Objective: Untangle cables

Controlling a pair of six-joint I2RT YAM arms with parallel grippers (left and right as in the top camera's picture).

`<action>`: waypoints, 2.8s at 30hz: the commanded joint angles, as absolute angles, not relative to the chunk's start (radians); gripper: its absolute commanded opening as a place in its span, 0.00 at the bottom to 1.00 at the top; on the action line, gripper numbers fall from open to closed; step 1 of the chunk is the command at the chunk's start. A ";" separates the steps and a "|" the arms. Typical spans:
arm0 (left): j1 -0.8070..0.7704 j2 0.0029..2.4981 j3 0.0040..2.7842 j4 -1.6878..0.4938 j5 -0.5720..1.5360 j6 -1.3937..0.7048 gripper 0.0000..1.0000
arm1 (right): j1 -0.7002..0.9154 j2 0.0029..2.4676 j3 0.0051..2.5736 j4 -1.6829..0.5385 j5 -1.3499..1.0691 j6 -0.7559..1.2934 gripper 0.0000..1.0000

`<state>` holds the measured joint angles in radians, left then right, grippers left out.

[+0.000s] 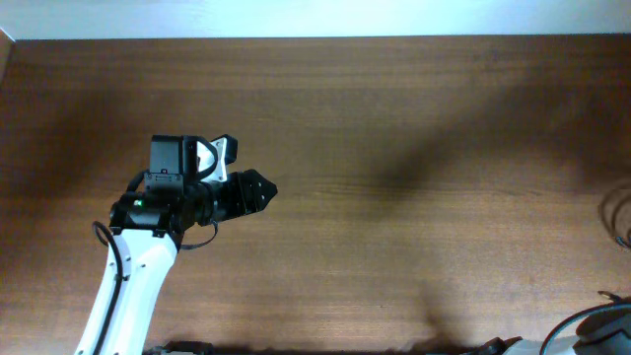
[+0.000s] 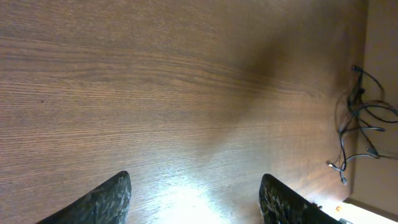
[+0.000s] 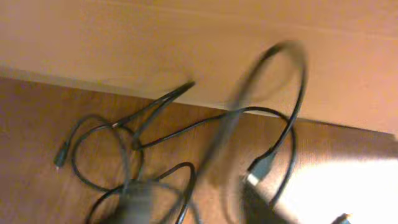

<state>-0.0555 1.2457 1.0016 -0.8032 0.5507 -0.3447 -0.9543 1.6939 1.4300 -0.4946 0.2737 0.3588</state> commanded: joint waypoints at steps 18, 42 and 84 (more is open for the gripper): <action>-0.049 1.038 1.093 -0.442 0.451 -0.342 0.82 | -0.224 1.239 1.446 -0.863 -0.286 0.213 0.99; -0.049 0.751 1.081 -0.962 0.044 -0.219 0.99 | 0.118 1.111 1.257 -1.127 -0.093 0.093 0.99; -0.052 0.721 1.081 -0.616 0.074 -0.419 0.99 | 0.118 1.905 1.258 -0.873 -0.093 0.093 0.99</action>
<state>-0.0536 0.7517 1.0752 -0.7387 0.0574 -0.3355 0.1112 1.8965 1.2564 -0.8730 -0.1013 0.1001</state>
